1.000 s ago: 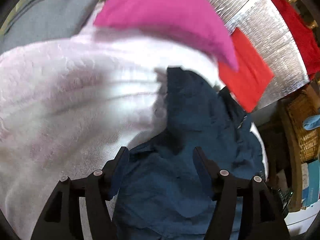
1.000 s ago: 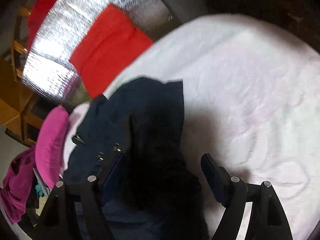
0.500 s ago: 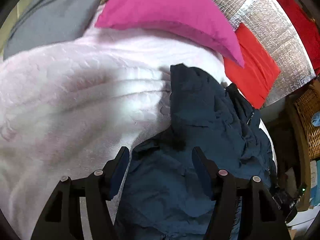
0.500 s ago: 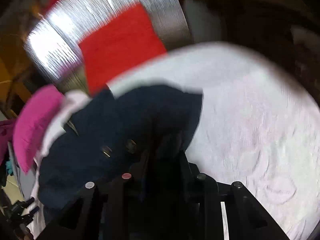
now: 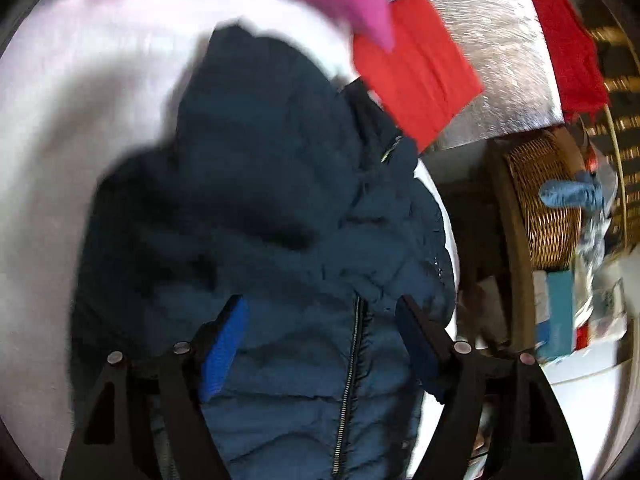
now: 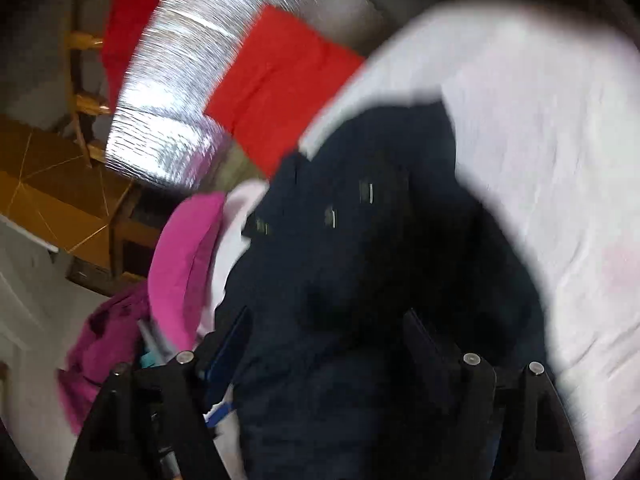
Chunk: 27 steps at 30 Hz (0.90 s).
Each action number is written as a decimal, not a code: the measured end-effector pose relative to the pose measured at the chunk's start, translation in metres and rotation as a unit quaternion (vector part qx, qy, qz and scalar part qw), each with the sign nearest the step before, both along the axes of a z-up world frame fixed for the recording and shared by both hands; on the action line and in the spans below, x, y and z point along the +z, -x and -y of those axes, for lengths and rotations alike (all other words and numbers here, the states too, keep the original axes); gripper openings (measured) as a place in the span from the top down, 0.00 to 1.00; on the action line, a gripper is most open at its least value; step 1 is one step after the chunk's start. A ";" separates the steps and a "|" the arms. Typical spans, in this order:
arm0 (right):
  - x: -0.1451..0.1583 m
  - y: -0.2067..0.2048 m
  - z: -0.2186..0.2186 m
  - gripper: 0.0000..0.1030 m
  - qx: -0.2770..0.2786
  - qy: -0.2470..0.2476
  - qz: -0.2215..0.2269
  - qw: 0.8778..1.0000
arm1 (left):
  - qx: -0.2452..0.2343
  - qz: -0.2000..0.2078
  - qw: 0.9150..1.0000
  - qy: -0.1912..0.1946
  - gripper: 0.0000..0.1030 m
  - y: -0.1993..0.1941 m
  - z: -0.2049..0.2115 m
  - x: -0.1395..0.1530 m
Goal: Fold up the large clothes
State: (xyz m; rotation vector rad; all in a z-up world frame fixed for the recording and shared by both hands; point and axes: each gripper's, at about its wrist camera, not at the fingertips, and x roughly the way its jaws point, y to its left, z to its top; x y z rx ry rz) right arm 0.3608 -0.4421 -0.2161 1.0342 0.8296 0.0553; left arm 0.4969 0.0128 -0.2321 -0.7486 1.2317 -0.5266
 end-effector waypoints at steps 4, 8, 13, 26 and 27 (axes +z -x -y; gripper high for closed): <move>-0.041 -0.022 -0.015 0.21 0.008 -0.064 -0.042 0.997 | 0.043 -0.030 0.998 0.035 0.25 -0.011 -0.009 -0.022; -0.056 -0.037 -0.006 0.21 -0.029 -0.098 -0.023 0.995 | 0.086 -0.046 0.992 0.074 0.25 -0.020 -0.024 -0.038; -0.067 -0.045 0.017 0.22 -0.079 -0.118 0.009 0.990 | 0.131 -0.041 0.982 0.126 0.26 -0.030 -0.039 -0.051; -0.036 -0.036 0.019 0.80 -0.083 -0.022 0.056 0.995 | 0.132 0.006 0.981 0.143 0.80 -0.036 -0.040 -0.044; -0.028 -0.033 0.018 0.80 -0.083 -0.008 0.066 0.994 | 0.131 0.013 0.981 0.143 0.80 -0.035 -0.040 -0.040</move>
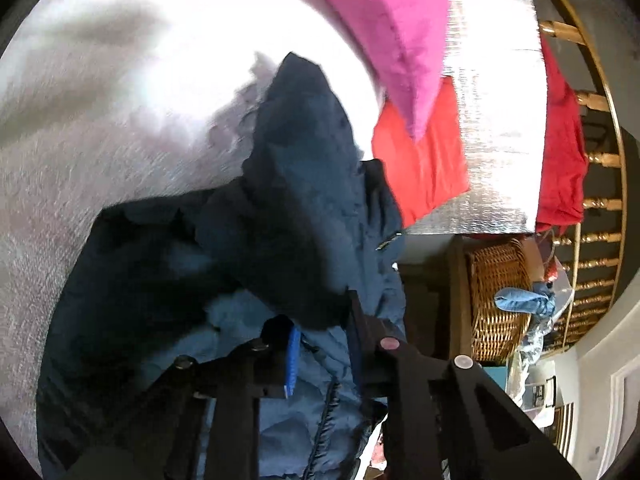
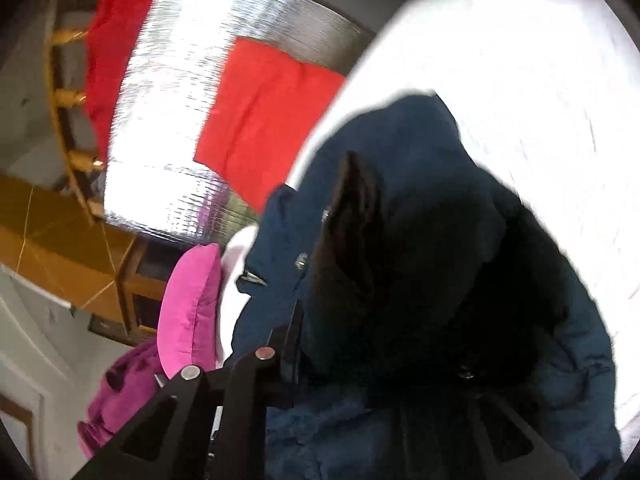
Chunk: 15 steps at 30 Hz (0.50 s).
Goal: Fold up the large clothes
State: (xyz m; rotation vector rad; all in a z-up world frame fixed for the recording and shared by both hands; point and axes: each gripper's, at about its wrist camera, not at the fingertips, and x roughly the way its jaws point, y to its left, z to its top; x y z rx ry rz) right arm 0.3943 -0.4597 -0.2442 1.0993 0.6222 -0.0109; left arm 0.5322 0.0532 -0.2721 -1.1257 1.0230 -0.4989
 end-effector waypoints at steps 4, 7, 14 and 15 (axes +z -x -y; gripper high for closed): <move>-0.003 -0.001 -0.005 0.81 0.003 0.045 -0.024 0.999 | -0.012 -0.006 0.998 -0.056 0.80 0.001 0.007 -0.002; -0.029 -0.005 -0.002 0.80 0.007 0.015 -0.061 0.998 | -0.014 -0.038 0.998 -0.054 0.79 -0.005 0.007 -0.018; -0.026 0.001 0.008 0.44 0.012 -0.029 -0.059 0.998 | -0.004 -0.056 0.996 -0.069 0.54 -0.005 0.002 -0.012; -0.030 0.001 0.009 0.29 0.013 -0.051 -0.056 0.997 | -0.003 -0.059 0.996 -0.060 0.54 -0.005 0.000 -0.014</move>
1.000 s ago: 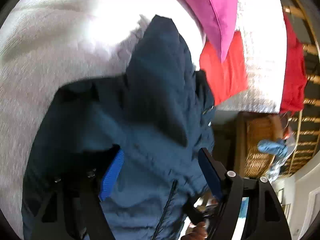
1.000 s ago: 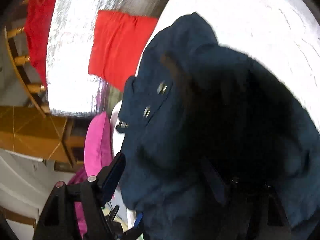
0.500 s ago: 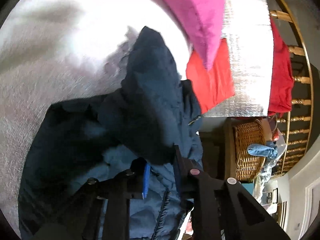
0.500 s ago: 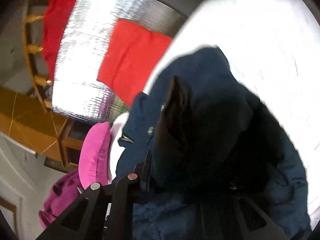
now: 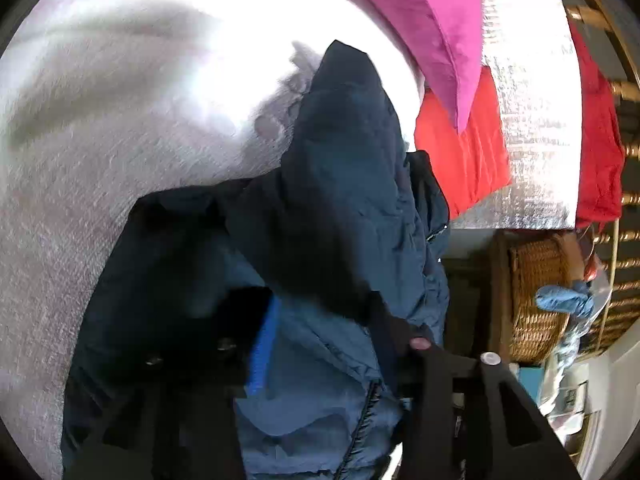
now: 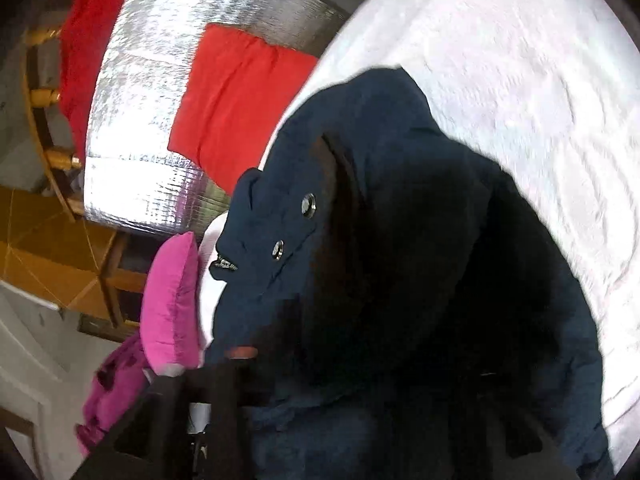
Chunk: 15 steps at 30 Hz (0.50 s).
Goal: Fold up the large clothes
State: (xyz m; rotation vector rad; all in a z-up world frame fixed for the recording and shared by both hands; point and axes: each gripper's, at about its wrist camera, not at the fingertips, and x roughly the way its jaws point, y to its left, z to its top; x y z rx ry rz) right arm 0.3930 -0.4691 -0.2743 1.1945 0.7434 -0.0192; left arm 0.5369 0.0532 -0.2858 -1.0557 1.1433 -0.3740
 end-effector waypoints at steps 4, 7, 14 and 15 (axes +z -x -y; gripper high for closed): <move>-0.001 -0.002 -0.005 0.31 0.002 0.007 0.017 1.000 | 0.004 0.009 1.000 0.010 0.55 0.002 0.002 -0.001; 0.000 -0.008 -0.014 0.74 0.016 0.049 0.003 0.999 | 0.001 0.031 1.000 0.001 0.74 0.002 0.008 0.002; 0.043 0.005 -0.022 0.80 0.012 0.144 0.050 0.988 | -0.002 0.078 0.997 -0.025 0.81 0.002 0.010 0.028; 0.039 0.004 -0.022 0.80 0.014 0.145 0.040 0.988 | -0.004 0.072 0.997 -0.033 0.81 0.000 0.009 0.025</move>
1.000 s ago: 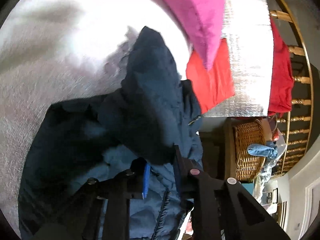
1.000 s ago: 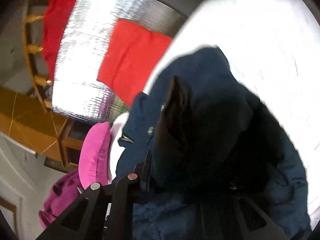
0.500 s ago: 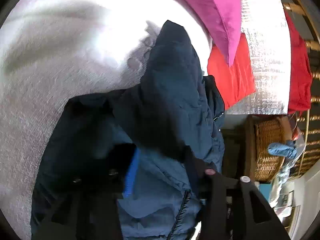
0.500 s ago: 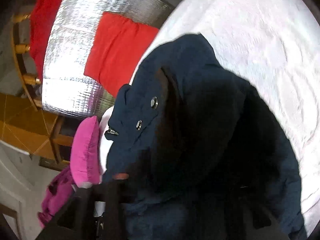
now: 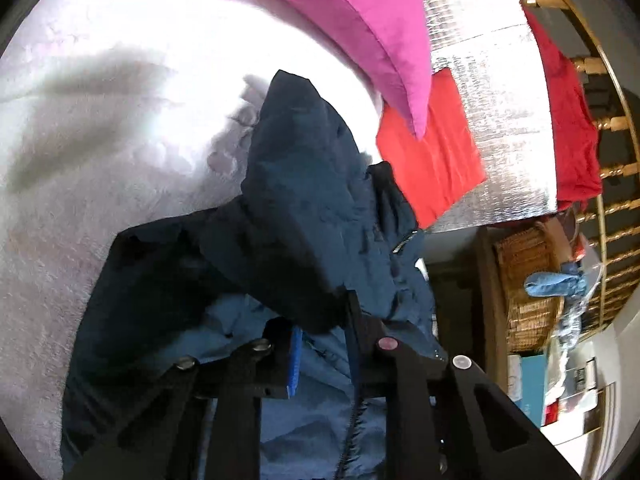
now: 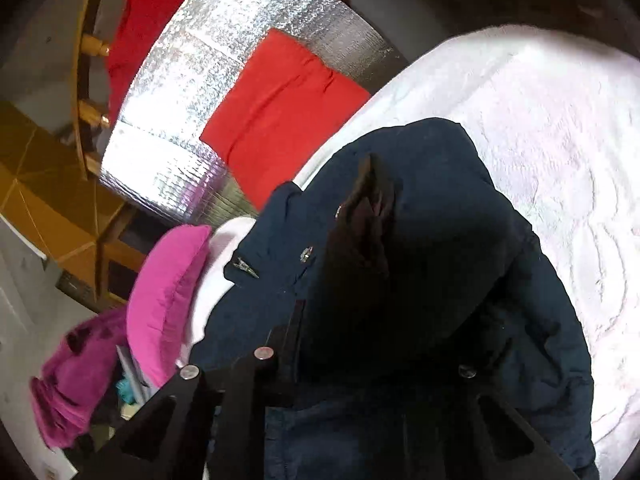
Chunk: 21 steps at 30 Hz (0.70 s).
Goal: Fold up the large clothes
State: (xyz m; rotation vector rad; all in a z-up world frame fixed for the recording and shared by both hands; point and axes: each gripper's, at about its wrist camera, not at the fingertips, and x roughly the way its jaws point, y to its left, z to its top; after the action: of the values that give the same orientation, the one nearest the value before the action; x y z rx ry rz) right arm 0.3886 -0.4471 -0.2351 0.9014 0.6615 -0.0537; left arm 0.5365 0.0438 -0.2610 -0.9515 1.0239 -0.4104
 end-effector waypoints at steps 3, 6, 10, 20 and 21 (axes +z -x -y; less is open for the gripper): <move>-0.033 -0.007 0.007 0.79 0.001 -0.041 -0.059 0.997 | -0.012 -0.041 0.999 -0.026 0.80 -0.003 0.006 -0.016; -0.034 -0.008 0.013 0.76 0.001 -0.075 -0.058 0.996 | -0.012 -0.046 0.998 -0.037 0.79 -0.003 0.007 -0.009; -0.026 -0.004 0.012 0.63 0.009 -0.077 -0.070 0.995 | -0.011 -0.067 0.996 -0.061 0.66 0.001 0.006 -0.002; 0.009 0.051 0.026 0.40 0.017 -0.096 -0.053 0.994 | -0.053 -0.063 0.985 -0.151 0.46 0.036 0.021 0.031; 0.013 0.062 0.029 0.40 0.016 -0.094 -0.051 0.994 | -0.058 -0.059 0.984 -0.158 0.46 0.039 0.021 0.034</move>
State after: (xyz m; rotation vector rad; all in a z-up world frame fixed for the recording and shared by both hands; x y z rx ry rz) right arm 0.3270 -0.4763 -0.2225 1.0736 0.7854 -0.0082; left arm 0.4972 0.0227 -0.2272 -0.6386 1.2149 -0.2799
